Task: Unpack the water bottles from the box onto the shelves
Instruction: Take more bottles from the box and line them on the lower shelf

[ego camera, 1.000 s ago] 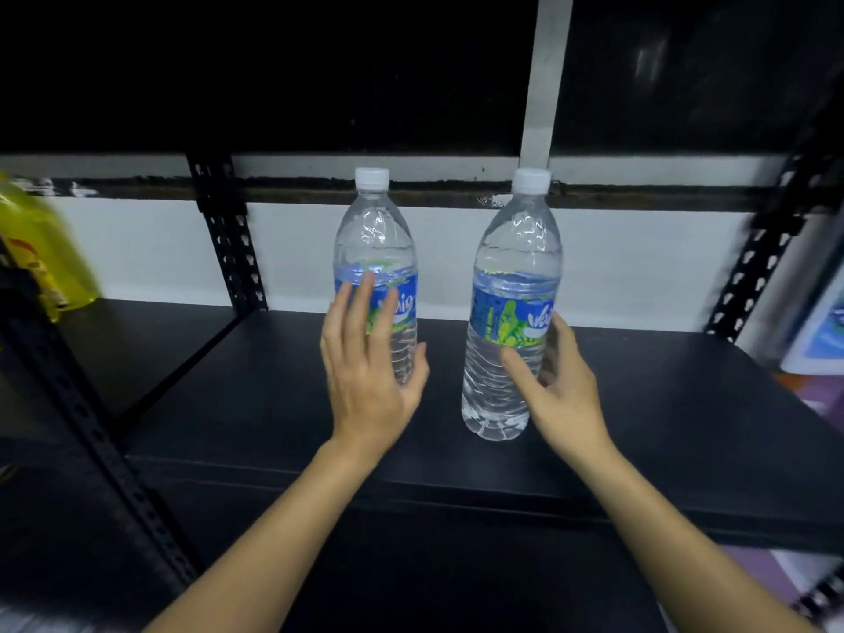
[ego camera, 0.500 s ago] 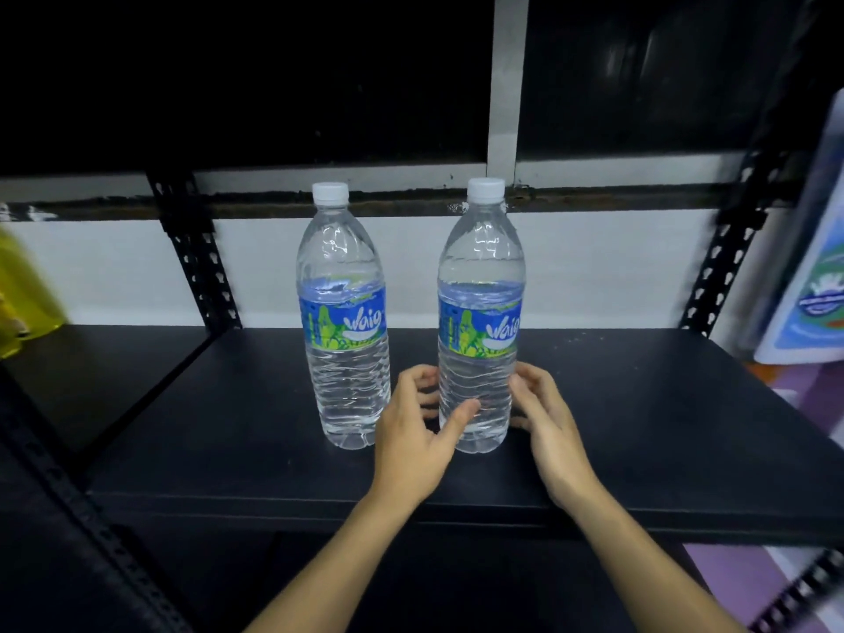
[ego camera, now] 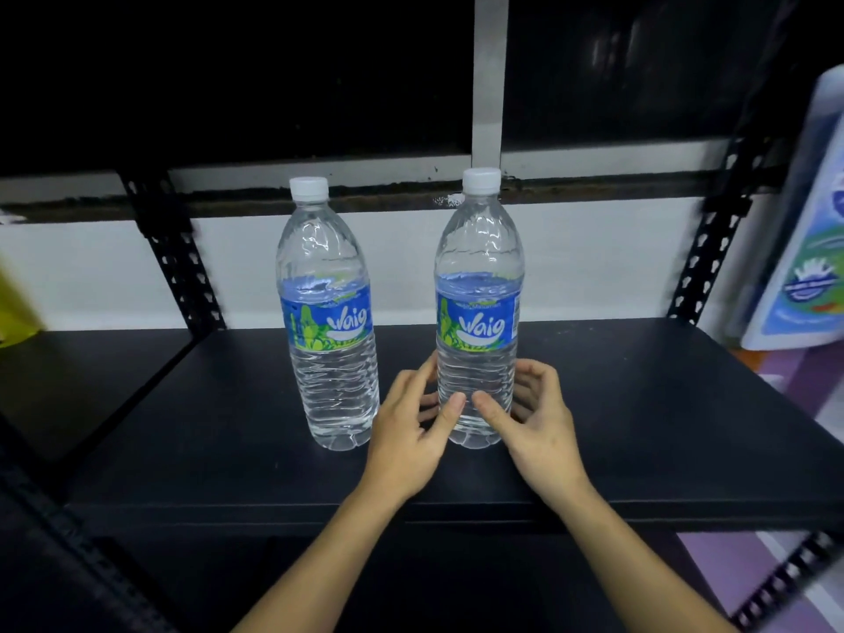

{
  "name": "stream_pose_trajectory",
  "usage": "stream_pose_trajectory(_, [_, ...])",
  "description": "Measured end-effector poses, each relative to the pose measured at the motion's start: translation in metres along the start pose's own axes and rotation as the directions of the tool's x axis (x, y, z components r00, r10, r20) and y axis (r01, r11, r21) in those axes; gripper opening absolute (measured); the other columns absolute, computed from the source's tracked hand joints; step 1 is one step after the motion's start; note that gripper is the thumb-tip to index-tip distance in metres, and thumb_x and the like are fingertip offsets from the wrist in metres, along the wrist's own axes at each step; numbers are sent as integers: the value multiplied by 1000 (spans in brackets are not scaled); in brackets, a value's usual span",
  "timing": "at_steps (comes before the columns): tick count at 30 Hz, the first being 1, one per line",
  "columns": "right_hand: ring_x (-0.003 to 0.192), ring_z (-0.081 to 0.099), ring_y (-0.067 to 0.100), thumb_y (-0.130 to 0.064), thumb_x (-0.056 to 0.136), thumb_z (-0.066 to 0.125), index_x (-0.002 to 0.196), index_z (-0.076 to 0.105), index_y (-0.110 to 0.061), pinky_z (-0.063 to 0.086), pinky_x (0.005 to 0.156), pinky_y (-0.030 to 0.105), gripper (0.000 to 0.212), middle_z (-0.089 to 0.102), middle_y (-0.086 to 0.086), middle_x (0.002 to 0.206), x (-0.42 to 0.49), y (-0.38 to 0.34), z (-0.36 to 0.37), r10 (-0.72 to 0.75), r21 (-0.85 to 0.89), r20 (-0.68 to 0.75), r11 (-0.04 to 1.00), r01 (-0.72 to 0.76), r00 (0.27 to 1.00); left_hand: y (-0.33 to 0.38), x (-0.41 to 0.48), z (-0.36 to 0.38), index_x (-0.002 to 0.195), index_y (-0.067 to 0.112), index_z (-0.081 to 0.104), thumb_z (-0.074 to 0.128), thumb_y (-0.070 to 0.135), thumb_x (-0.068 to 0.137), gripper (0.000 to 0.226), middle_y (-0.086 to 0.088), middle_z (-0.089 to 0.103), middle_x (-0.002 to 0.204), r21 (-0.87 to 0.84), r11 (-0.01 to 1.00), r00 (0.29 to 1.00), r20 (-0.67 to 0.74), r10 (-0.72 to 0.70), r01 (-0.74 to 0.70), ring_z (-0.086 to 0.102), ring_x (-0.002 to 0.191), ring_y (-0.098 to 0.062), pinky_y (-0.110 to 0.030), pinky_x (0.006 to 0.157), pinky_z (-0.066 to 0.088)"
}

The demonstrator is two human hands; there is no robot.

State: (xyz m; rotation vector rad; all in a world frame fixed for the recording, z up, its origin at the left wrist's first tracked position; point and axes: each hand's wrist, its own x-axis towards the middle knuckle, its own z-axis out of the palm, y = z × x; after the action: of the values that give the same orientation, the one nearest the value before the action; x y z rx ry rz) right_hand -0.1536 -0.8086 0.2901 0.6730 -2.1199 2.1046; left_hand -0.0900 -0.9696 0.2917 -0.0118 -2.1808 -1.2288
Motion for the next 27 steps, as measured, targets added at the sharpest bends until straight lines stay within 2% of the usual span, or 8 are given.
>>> stream_pose_trajectory(3, [116, 67, 2, -46, 66, 93, 135, 52, -27, 55, 97, 24, 82, 68, -12, 128, -2, -3, -1, -40, -68, 9, 997, 41, 999, -2, -1, -1, 155, 29, 42, 68, 34, 95, 65, 9, 56, 118, 4, 1000, 1000, 23, 4, -4, 66, 112, -1, -24, 92, 58])
stream_pose_trajectory(6, [115, 67, 0, -34, 70, 93, 139, 53, -24, 55, 98, 24, 80, 69, -14, 127, -1, -2, -4, -57, -92, 1, 994, 57, 998, -3, -3, -2, 156, 30, 38, 79, 27, 87, 80, 10, 55, 124, 37, 999, 998, 62, -17, 14, 63, 117, 1, -22, 93, 57])
stream_pose_trajectory(11, [116, 67, -1, -27, 79, 88, 143, 52, -20, 54, 100, 26, 74, 70, -13, 126, 2, 3, -12, -54, -107, -15, 993, 52, 998, -2, -3, 3, 153, 40, 30, 75, 59, 74, 93, 19, 47, 144, 248, 967, 969, 222, -107, 50, 47, 133, 2, -25, 109, 41])
stream_pose_trajectory(14, [117, 66, 0, -26, 82, 86, 145, 50, -19, 54, 101, 27, 73, 70, -13, 127, 9, 7, -26, -42, -142, -23, 989, 38, 999, -2, 0, 6, 149, 41, 38, 70, 67, 76, 85, 16, 48, 149, 444, 896, 920, 348, -179, 6, 36, 143, -7, -33, 116, 34])
stream_pose_trajectory(17, [118, 66, -1, -24, 85, 83, 147, 48, -17, 55, 102, 31, 72, 69, -15, 127, 18, 13, -44, -39, -175, -42, 984, 31, 998, -4, 1, 9, 144, 37, 50, 68, 69, 79, 75, 16, 43, 155, 507, 861, 902, 386, -193, -33, 26, 150, -7, -34, 123, 24])
stream_pose_trajectory(22, [117, 64, -6, -32, 88, 79, 147, 46, -22, 53, 106, 39, 68, 66, -26, 123, 43, 27, -78, -37, -277, -53, 961, 21, 998, -6, 2, 9, 143, 36, 53, 64, 69, 83, 70, 21, 38, 157, 525, 850, 894, 400, -200, -45, 20, 151, -3, -29, 124, 16])
stream_pose_trajectory(25, [123, 64, 5, -52, 81, 73, 146, 46, -23, 49, 111, 46, 77, 67, -17, 129, 65, 36, -98, -29, -318, -59, 948, 8, 998, -4, 2, 9, 145, 37, 50, 61, 70, 84, 70, 22, 35, 158, 535, 843, 884, 420, -206, -58, 18, 151, -3, -27, 121, 14])
stream_pose_trajectory(27, [125, 64, 9, -56, 79, 69, 144, 48, -27, 47, 113, 48, 75, 68, -15, 131, 78, 40, -109, -33, -346, -57, 938, 11, 998, -3, 2, 9, 145, 37, 49, 60, 70, 85, 70, 22, 35, 157, 538, 841, 880, 426, -210, -60, 17, 151, -3, -27, 120, 13])
